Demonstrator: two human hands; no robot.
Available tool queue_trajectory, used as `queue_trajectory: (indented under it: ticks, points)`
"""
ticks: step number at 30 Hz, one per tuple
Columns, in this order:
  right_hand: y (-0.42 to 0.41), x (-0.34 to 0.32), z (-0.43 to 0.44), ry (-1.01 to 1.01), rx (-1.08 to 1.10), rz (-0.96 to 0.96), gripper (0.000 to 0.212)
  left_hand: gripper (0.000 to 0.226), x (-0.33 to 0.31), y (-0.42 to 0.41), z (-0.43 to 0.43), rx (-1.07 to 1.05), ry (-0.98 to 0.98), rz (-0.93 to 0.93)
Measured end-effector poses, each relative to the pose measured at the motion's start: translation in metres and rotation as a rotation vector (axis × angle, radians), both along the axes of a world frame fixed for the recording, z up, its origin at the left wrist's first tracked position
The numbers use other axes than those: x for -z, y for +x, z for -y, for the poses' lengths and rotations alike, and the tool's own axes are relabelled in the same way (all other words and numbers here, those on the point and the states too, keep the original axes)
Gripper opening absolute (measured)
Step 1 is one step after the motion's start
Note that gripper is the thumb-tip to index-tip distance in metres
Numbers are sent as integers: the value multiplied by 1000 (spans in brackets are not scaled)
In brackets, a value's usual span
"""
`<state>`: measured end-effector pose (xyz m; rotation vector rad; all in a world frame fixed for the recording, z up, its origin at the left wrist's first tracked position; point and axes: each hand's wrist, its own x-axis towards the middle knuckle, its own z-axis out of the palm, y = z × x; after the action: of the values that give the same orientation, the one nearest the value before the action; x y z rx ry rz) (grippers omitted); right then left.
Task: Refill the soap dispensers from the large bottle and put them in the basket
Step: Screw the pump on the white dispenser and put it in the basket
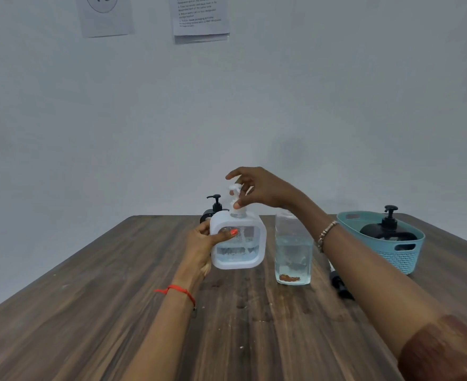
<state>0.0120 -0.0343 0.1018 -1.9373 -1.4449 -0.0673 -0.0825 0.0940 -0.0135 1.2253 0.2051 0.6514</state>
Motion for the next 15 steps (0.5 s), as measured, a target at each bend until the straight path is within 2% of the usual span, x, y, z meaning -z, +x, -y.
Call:
queue_trajectory:
  ticks: [6,10,15]
  points:
    - [3,19,-2,124,3,-175,31,35,2,2,1,-21,-65,23]
    - [6,24,0,149,-46,-248,27,34,1,0,2,2,-88,43]
    - [10,31,3,226,-97,-361,33,45,-1,-3,1,40,-96,52]
